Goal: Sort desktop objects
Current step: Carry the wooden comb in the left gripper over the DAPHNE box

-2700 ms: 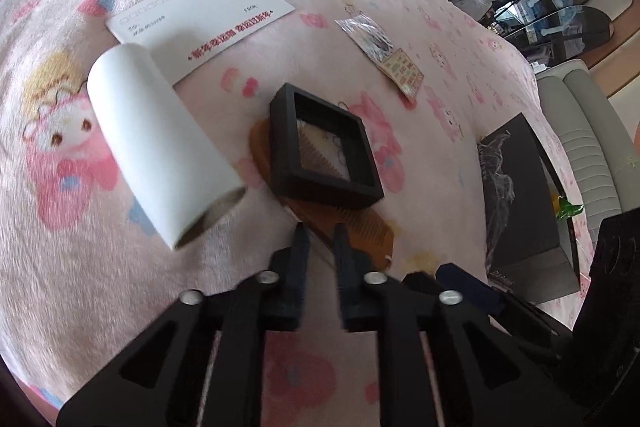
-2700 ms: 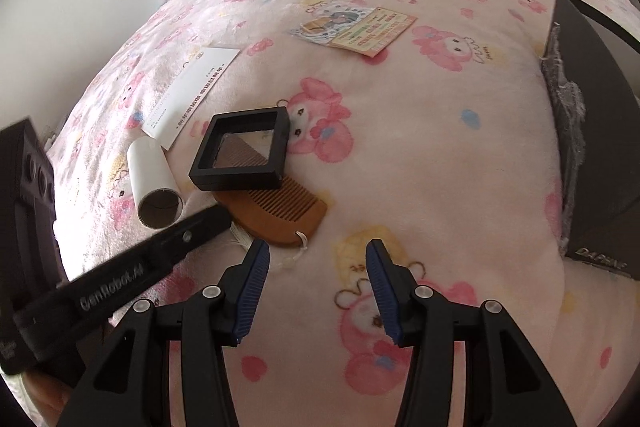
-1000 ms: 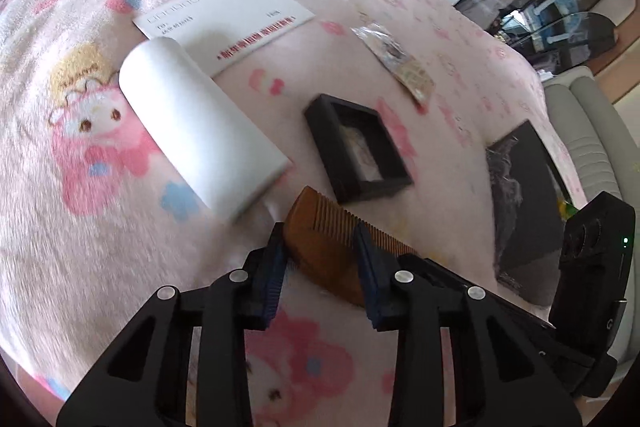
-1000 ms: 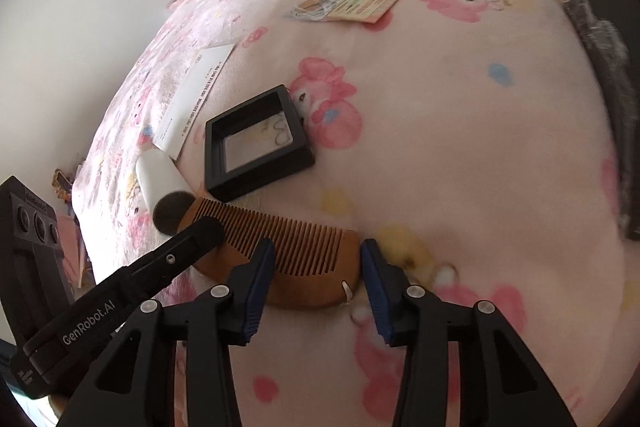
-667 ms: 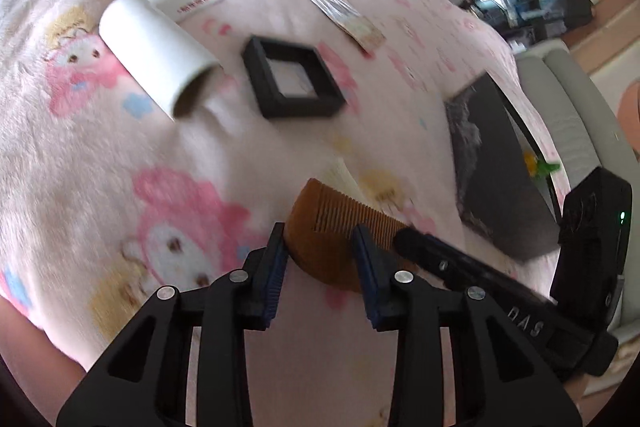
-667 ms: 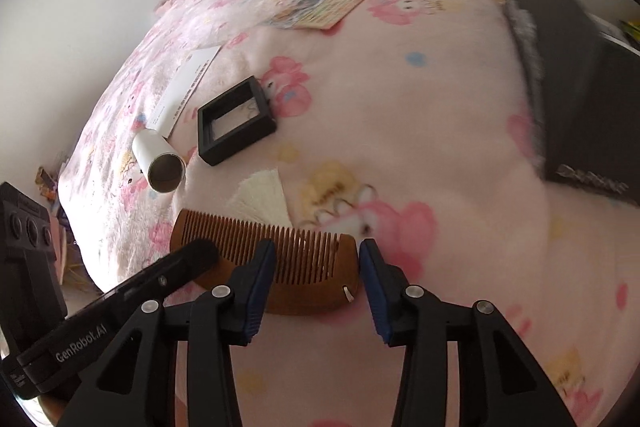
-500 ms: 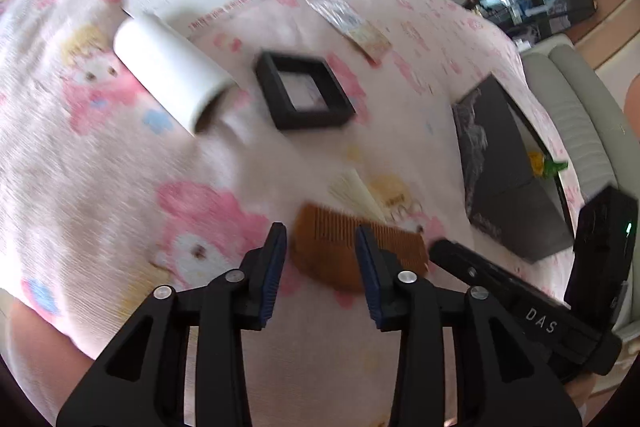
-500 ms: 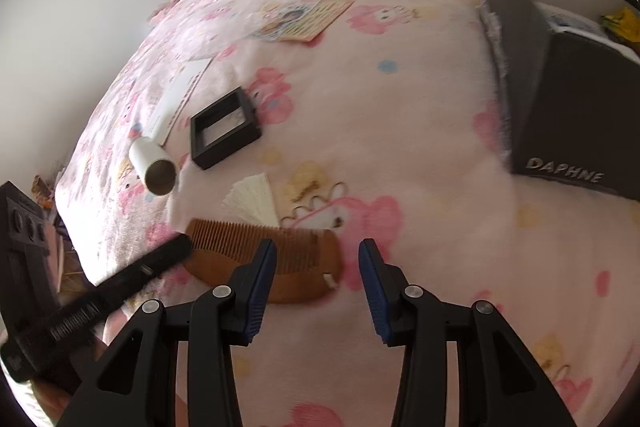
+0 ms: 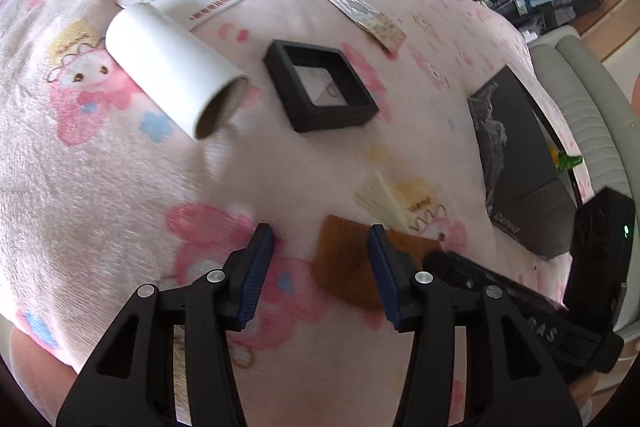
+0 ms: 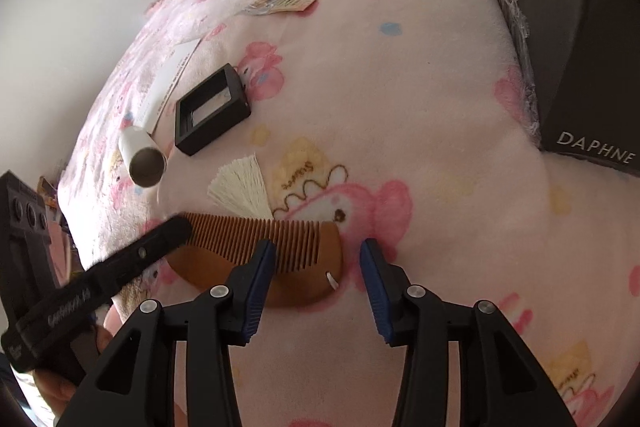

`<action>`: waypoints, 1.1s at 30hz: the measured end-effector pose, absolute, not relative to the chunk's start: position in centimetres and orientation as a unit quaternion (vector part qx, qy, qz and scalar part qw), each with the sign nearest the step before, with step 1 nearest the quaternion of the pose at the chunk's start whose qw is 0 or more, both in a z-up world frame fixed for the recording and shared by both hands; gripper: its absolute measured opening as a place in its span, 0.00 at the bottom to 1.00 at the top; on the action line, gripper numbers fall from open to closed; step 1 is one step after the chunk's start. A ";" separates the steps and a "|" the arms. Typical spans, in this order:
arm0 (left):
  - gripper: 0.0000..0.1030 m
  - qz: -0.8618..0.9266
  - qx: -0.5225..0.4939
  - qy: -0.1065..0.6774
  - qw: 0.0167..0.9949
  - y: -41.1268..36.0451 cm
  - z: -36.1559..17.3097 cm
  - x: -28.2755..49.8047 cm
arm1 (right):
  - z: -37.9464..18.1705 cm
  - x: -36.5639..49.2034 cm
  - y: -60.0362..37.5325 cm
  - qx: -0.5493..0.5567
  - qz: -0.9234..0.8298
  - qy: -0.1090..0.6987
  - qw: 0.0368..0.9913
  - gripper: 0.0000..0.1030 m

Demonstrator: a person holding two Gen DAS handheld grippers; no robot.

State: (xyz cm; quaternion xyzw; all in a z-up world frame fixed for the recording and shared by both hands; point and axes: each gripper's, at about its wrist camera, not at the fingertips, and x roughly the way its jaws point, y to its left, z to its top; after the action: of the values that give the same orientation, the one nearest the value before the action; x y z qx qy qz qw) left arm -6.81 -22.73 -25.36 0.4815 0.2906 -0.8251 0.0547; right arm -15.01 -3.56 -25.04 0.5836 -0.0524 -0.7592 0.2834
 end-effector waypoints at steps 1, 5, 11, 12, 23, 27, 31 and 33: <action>0.47 -0.826 0.482 0.287 0.051 -22.4 -25.2 -6.8 | -25.2 -15.1 -3.6 0.584 -0.757 -0.057 0.287 0.39; 0.42 -0.826 0.484 0.284 0.049 -21.2 -24.6 -6.4 | -25.8 -15.5 -3.6 0.587 -0.748 -0.076 0.300 0.39; 0.41 -0.827 0.487 0.278 0.044 -20.2 -23.8 -6.0 | -23.5 -14.2 -4.0 0.565 -0.765 -0.046 0.305 0.38; 0.41 -0.828 0.483 0.282 0.040 -20.2 -23.4 -5.9 | -23.0 -14.0 -3.7 0.563 -0.766 -0.053 0.306 0.38; 0.39 -0.854 0.453 0.257 0.000 -17.0 -18.3 -5.5 | -18.0 -12.2 0.4 0.528 -0.795 -0.073 0.288 0.37; 0.39 -0.858 0.447 0.251 -0.022 -15.0 -16.6 -5.6 | -16.2 -12.0 2.9 0.515 -0.805 -0.091 0.280 0.37; 0.38 -0.864 0.439 0.244 -0.040 -12.8 -14.6 -5.6 | -14.2 -11.3 5.2 0.498 -0.820 -0.091 0.267 0.37; 0.38 -0.870 0.432 0.235 -0.046 -11.6 -13.5 -5.4 | -13.0 -10.8 6.4 0.487 -0.827 -0.090 0.265 0.37</action>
State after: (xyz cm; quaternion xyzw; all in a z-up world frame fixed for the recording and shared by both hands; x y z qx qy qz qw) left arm -5.43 -11.61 -13.52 0.4319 0.2346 -0.8697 -0.0460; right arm -10.76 6.36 -12.99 0.4874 -0.0901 -0.8272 0.2647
